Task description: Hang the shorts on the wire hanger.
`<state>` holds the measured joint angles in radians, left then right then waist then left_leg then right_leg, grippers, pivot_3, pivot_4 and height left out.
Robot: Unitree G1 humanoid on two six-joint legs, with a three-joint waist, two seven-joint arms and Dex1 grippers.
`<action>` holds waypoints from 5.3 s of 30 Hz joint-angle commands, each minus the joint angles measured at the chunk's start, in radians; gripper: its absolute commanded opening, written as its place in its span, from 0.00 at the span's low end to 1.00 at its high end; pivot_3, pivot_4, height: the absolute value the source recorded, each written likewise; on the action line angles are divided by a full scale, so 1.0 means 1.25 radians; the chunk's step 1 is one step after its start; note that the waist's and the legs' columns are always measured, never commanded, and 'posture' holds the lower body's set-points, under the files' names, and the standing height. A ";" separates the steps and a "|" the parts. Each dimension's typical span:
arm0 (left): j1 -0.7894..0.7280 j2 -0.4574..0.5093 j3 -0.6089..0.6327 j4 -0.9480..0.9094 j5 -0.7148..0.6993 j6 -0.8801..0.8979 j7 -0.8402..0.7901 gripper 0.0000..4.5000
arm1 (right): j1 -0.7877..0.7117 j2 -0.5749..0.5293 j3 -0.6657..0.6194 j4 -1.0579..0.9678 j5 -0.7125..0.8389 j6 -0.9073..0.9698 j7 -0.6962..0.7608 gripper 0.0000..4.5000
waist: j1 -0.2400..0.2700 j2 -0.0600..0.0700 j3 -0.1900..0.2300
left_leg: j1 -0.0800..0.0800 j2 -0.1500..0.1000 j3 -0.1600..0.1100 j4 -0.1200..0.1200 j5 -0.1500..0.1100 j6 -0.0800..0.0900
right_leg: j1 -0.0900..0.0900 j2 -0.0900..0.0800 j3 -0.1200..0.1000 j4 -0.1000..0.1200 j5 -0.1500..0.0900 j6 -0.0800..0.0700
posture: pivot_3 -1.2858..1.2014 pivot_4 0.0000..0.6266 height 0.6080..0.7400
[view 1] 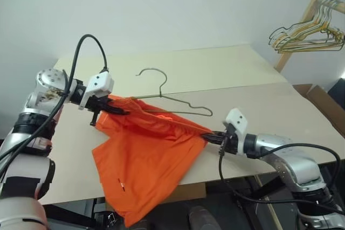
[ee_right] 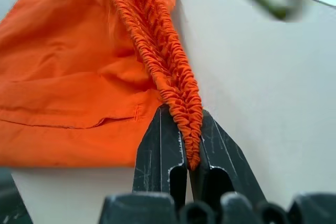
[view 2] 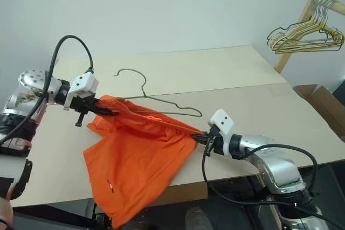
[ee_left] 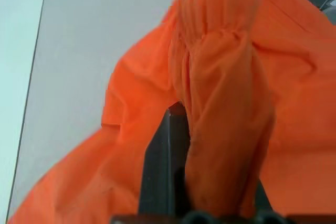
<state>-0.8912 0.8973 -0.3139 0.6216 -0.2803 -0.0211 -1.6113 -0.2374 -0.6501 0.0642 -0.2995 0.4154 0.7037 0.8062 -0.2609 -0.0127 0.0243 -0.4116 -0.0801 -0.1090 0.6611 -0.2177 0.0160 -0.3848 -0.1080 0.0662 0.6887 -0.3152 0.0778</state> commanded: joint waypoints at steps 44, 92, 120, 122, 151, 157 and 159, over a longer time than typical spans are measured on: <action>0.069 0.027 0.044 -0.027 0.131 -0.033 0.068 0.00 | -0.141 -0.171 -0.028 0.154 -0.020 -0.140 0.176 0.01 | 0.021 0.000 0.000 | 0.001 0.000 0.001 0.000 0.000 0.000 | 0.002 -0.001 0.000 -0.003 0.000 0.000 | 0.44 0.00 1.00; 0.006 -0.101 0.091 0.013 0.158 -0.048 0.063 0.00 | -0.534 0.044 0.340 0.449 -0.286 -0.112 0.337 0.46 | -0.018 -0.001 -0.001 | 0.000 0.000 0.000 0.000 0.000 0.000 | -0.001 -0.001 -0.001 0.002 0.000 0.000 | 0.43 0.00 1.00; -0.083 -0.196 0.342 0.001 0.036 0.042 0.411 1.00 | -0.135 -0.089 -0.119 0.007 -0.015 0.386 0.207 0.00 | -0.018 -0.001 -0.001 | -0.001 0.000 -0.003 0.000 0.000 0.000 | -0.001 -0.003 -0.003 0.002 0.000 0.000 | 0.42 0.00 1.00; -0.049 -0.218 0.380 -0.094 -0.022 0.122 0.446 1.00 | -0.073 -0.085 -0.215 -0.054 0.001 0.470 0.146 0.00 | -0.015 -0.001 -0.001 | -0.001 0.000 -0.003 0.000 0.000 0.000 | -0.001 -0.003 -0.003 0.002 0.000 0.000 | 0.41 0.00 1.00; 0.185 -0.367 0.416 -0.724 -0.462 0.556 0.696 1.00 | -0.400 -0.037 -0.705 0.217 -0.048 0.729 -0.684 0.00 | -0.065 0.006 -0.011 | 0.006 0.001 0.005 -0.001 -0.002 0.003 | 0.015 -0.002 0.002 -0.014 0.000 0.000 | 0.38 0.00 1.00; 0.182 -0.359 0.413 -0.733 -0.478 0.557 0.696 1.00 | -0.521 -0.031 -0.753 0.299 -0.133 0.729 -0.796 0.00 | -0.065 0.008 -0.012 | 0.009 0.001 0.005 -0.001 -0.003 0.005 | 0.022 -0.002 0.002 -0.020 0.000 0.000 | 0.38 0.00 1.00; 0.182 -0.357 0.411 -0.734 -0.481 0.556 0.697 1.00 | -0.559 -0.029 -0.769 0.319 -0.162 0.729 -0.816 0.00 | -0.065 0.008 -0.012 | 0.011 0.001 0.006 -0.001 -0.003 0.005 | 0.024 -0.002 0.002 -0.021 0.000 0.000 | 0.38 0.00 1.00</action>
<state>-0.6402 0.4391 0.1953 -0.2647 -0.8659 0.6804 -0.7396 -0.8911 -0.6725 -0.8793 0.1100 0.2332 1.6068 -0.1948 -0.3417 -0.0024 0.0090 -0.3983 -0.0789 -0.1018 0.6602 -0.2217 0.0225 -0.3545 -0.1106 0.0684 0.6623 -0.3153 0.0777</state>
